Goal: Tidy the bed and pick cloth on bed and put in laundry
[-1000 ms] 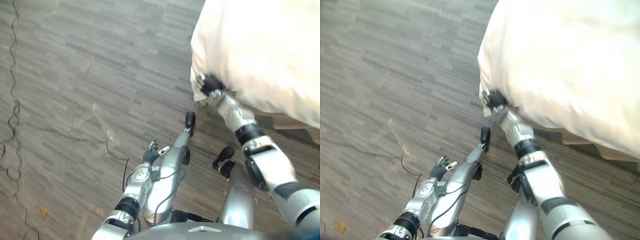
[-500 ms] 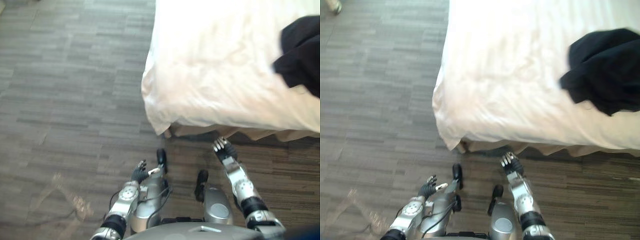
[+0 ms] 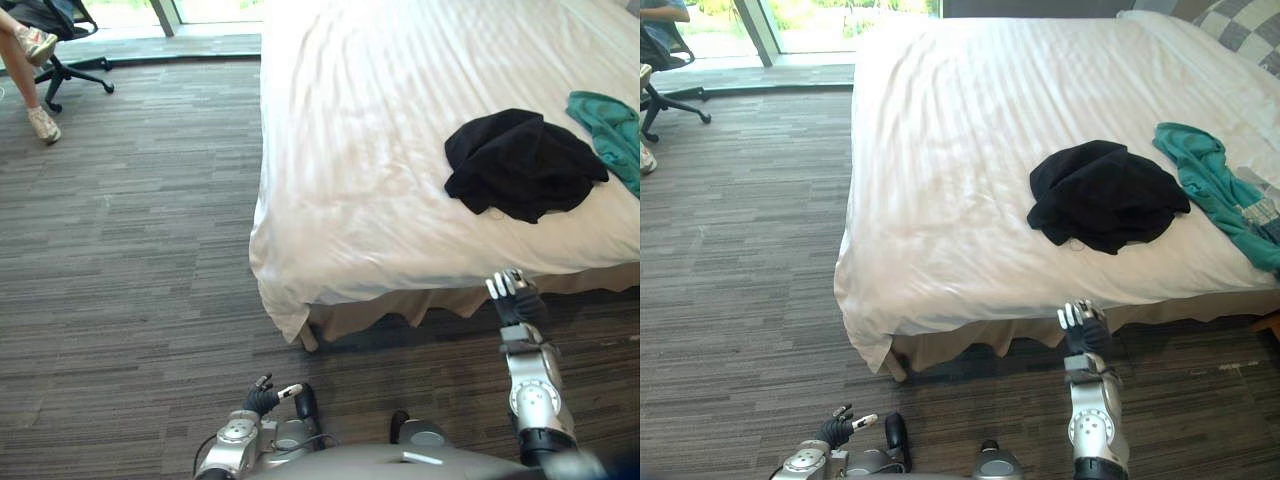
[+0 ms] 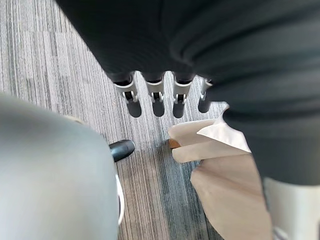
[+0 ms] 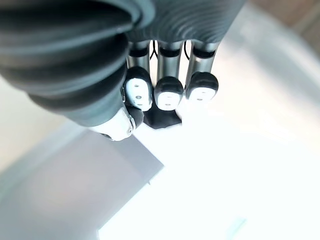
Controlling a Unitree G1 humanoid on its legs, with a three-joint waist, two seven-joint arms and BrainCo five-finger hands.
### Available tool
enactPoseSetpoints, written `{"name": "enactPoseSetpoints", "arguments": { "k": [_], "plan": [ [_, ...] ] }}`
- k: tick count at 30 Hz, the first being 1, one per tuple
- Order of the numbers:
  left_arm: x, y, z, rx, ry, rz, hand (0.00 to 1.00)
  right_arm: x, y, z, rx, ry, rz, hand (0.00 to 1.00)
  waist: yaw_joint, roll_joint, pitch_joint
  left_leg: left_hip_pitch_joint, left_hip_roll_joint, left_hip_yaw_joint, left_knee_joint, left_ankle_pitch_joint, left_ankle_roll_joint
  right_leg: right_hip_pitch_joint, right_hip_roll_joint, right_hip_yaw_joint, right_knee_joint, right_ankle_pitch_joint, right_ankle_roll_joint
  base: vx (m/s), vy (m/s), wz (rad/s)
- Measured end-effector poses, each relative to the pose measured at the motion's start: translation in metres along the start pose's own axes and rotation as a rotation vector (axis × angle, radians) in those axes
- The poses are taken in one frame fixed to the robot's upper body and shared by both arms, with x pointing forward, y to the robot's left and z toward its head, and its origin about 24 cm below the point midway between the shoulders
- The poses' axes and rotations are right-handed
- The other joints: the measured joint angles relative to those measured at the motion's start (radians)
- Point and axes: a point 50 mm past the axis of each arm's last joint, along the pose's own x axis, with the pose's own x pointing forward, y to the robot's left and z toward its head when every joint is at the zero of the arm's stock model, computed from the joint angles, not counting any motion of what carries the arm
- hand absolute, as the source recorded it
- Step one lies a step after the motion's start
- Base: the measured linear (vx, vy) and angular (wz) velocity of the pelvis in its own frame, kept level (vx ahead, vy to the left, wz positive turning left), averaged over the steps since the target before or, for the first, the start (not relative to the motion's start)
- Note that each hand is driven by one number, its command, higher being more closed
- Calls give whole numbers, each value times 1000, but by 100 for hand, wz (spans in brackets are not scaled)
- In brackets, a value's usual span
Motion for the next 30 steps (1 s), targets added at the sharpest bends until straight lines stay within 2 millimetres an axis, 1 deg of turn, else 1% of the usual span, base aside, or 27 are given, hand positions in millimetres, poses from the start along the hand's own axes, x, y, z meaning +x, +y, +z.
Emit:
{"name": "enactPoseSetpoints", "arguments": {
  "k": [1,3,4,5,6,8,9,10,11,12,13,14,15,16,17,18,19,20,21,22,23,24,25,28,30],
  "plan": [
    [0,0,-1,-2,7,0,0,5,6,-2,-2,19,33,100,3,0,0,5,-2,0,0,-1,1,5,-2,0,0,0,0,29,41,3],
    [0,0,-4,-50,21,-3,0,28,37,-8,-11,83,178,100,7,3,-1,13,-11,-12,0,-5,4,21,-10,-13,-2,0,1,31,40,13],
    [0,0,-4,-62,27,-3,0,33,45,-9,-4,91,206,100,12,3,-1,13,-13,-14,0,-5,4,22,-11,-15,-2,-1,1,26,37,13],
    [0,-1,-3,-80,26,-4,0,44,58,-10,19,103,250,100,30,3,-1,13,-15,-17,0,-5,6,24,-14,-18,-2,0,1,14,24,7],
    [0,-1,-2,-87,24,-5,0,48,63,-10,31,105,264,100,37,3,-1,13,-16,-18,0,-5,6,25,-14,-19,-2,0,1,25,24,15],
    [0,1,-2,-138,25,3,0,71,89,-6,83,110,308,100,60,5,0,12,-25,-43,0,-3,12,44,-20,-49,-8,-1,2,36,19,30],
    [0,1,-2,-149,24,4,0,75,93,-6,94,110,312,100,64,6,1,11,-25,-47,0,-3,12,47,-20,-53,-9,-1,2,25,8,34],
    [1,1,0,-162,21,0,0,87,109,-2,120,108,329,100,76,13,6,1,-25,-60,0,4,19,45,-22,-65,-7,0,1,3,-6,25],
    [2,-1,5,-167,9,-6,0,97,124,4,140,97,348,100,88,24,18,-16,-22,-64,4,14,25,23,-21,-68,8,0,0,-11,-4,23],
    [2,-1,7,-167,2,-10,0,102,130,7,149,87,357,100,92,29,24,-26,-21,-65,6,18,26,11,-21,-68,15,0,-1,-39,3,16],
    [4,-4,15,-170,-17,-25,0,111,149,20,145,48,396,100,101,49,56,-54,-19,-69,6,30,31,-24,-21,-71,36,-1,-2,-83,27,15],
    [6,-6,25,-185,-43,-43,0,119,169,36,148,-4,445,100,103,72,108,-81,-17,-74,7,43,35,-60,-21,-72,62,-1,-3,-106,34,16],
    [8,-7,31,-185,-60,-50,0,121,177,43,163,-31,467,100,101,82,132,-99,-16,-76,7,48,37,-84,-22,-73,78,-3,-5,-163,46,16],
    [9,-8,39,-187,-86,-56,0,124,186,54,169,-69,490,100,101,98,162,-131,-15,-81,7,54,33,-124,-23,-74,101,-4,-6,-180,59,21],
    [11,-10,54,-190,-129,-67,0,128,198,74,184,-133,511,100,102,128,231,-177,-15,-87,8,73,37,-181,-29,-76,147,-8,-9,-176,59,20],
    [12,-11,58,-189,-141,-70,0,130,198,79,192,-150,503,100,103,137,251,-195,-16,-88,11,78,41,-203,-32,-75,162,-9,-8,-144,54,19],
    [13,-13,66,-182,-156,-79,0,136,188,83,196,-170,439,100,110,153,264,-247,-20,-88,32,79,41,-264,-42,-73,196,-16,-8,-98,31,10],
    [14,-16,70,-178,-165,-88,0,139,178,84,200,-179,381,100,115,163,269,-281,-24,-86,42,78,41,-308,-51,-70,223,-24,-7,-75,34,10],
    [14,-20,74,-171,-176,-101,0,142,164,82,208,-185,314,100,116,179,288,-301,-29,-84,43,80,40,-344,-59,-66,254,-31,-12,-27,19,4],
    [14,-21,76,-171,-185,-109,0,143,159,82,213,-190,285,100,116,185,296,-310,-31,-82,44,81,40,-360,-63,-62,266,-34,-13,-16,19,-4],
    [14,-25,79,-171,-193,-124,0,143,156,85,229,-218,283,100,116,198,302,-332,-35,-72,46,84,42,-396,-69,-49,285,-39,-9,-12,7,-18],
    [15,-27,81,-177,-192,-136,0,141,164,92,232,-251,322,100,114,203,305,-348,-37,-61,51,84,43,-427,-75,-35,302,-43,-7,-12,1,-21],
    [15,-28,81,-173,-192,-140,0,141,165,94,233,-264,327,100,111,206,306,-352,-38,-57,51,84,43,-437,-77,-31,309,-45,-7,0,-16,-19],
    [14,-36,84,-185,-209,-172,0,137,154,106,227,-329,310,100,109,210,306,-358,-40,-37,51,84,43,-469,-82,-5,342,-65,4,10,-36,-12],
    [14,-40,86,-189,-217,-183,0,132,147,110,239,-363,306,100,100,211,306,-369,-40,-30,50,85,41,-494,-82,11,360,-72,5,23,-53,-9]
  ]
}}
